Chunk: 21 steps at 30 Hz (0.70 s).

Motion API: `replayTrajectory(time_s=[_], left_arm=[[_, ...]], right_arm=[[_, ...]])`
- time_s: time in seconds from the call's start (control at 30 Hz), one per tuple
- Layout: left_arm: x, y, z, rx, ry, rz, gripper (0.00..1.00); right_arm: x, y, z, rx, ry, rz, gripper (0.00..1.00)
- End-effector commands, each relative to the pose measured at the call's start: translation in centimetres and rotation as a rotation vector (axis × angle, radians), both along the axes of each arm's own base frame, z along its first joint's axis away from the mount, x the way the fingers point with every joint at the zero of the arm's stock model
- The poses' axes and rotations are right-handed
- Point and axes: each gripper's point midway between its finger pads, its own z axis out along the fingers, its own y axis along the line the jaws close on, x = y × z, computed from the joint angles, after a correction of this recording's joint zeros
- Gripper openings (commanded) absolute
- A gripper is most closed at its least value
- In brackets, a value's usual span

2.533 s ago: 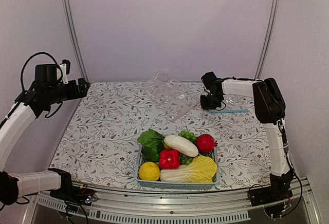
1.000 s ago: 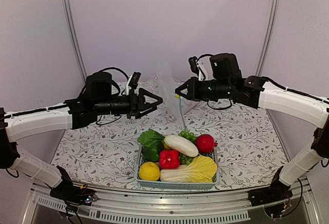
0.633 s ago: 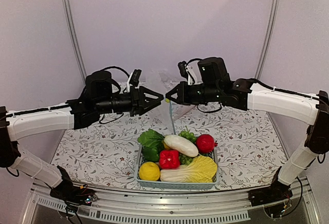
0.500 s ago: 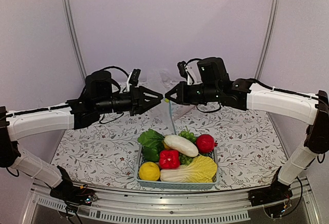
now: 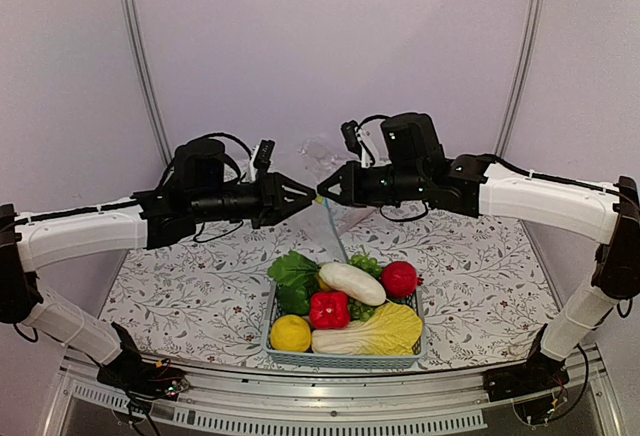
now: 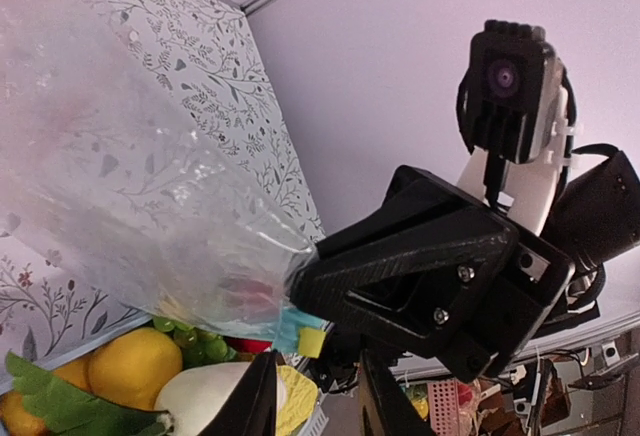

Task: Place the food in the zip-top bag and seal the zipper
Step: Pass from the right arm to the left

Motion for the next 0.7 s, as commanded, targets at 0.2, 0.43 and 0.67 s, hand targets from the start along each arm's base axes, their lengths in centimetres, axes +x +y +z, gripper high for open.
replayTrajectory(time_s=[0.2,0.43,0.67], left_arm=[[0.57,0.34,-0.39,0.039,0.005,0.034,0.29],[0.67,0.04,-0.21,0.020,0.005,0.027,0.21],[0.62,-0.09,0.03,0.001,0.008,0.020,0.04]], right_arm=[[-0.79,1.07,1.33,0.028,-0.021,0.040,0.05],[-0.96,1.14,1.21,0.024,-0.021,0.046,0.05],[-0.95,1.28,0.73,0.012,-0.018,0.049,0.05]])
